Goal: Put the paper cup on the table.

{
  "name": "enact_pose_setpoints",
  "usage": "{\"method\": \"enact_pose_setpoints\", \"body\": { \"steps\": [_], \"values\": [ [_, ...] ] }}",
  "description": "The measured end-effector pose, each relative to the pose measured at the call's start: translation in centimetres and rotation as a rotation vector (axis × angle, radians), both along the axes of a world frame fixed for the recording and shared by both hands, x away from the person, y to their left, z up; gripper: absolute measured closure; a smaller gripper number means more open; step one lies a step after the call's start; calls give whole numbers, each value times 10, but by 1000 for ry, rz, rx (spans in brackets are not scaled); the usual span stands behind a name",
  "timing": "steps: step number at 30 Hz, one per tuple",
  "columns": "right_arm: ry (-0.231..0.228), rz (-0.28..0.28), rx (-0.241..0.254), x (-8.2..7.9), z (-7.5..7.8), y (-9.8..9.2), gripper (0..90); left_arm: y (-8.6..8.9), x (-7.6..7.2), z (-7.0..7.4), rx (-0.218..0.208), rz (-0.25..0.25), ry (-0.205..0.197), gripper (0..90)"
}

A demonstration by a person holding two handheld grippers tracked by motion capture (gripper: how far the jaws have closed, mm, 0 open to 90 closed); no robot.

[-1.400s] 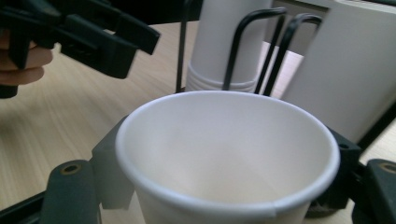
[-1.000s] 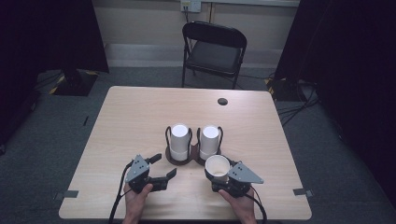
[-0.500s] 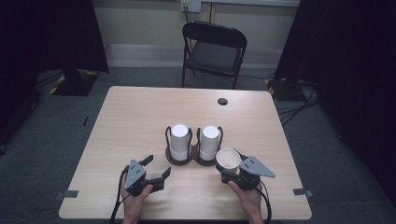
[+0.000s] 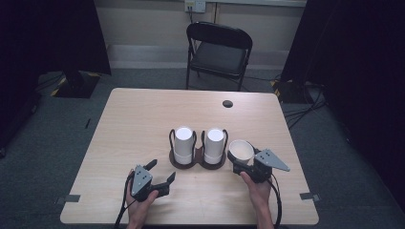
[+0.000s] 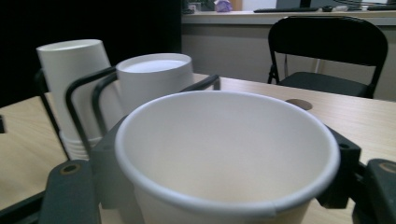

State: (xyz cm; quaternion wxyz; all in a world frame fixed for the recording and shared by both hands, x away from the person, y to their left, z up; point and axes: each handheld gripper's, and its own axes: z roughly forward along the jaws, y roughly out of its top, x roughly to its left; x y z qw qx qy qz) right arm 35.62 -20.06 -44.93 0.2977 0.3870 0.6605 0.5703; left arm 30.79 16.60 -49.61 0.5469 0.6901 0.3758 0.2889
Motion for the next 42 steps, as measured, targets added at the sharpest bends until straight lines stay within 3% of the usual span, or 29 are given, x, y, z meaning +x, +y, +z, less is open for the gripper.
{"method": "enact_pose_setpoints", "body": {
  "steps": [4,9,13,19,31,42],
  "values": [
    [4,-22,-17,11,1,-2,241,1,-3,-1,-14,35,-34,171],
    [1,-61,16,22,4,-9,240,2,-3,-1,-14,24,-39,165],
    [0,-77,15,31,10,-11,240,4,-5,-2,-44,18,-62,159],
    [10,-100,21,45,11,-17,240,4,-7,-2,-42,17,-84,158],
    [-1,-162,13,66,-2,-26,240,3,-6,-2,-30,39,-63,158],
    [29,-145,17,91,-11,-21,239,2,-6,-2,-28,53,-70,161]
  ]
}}
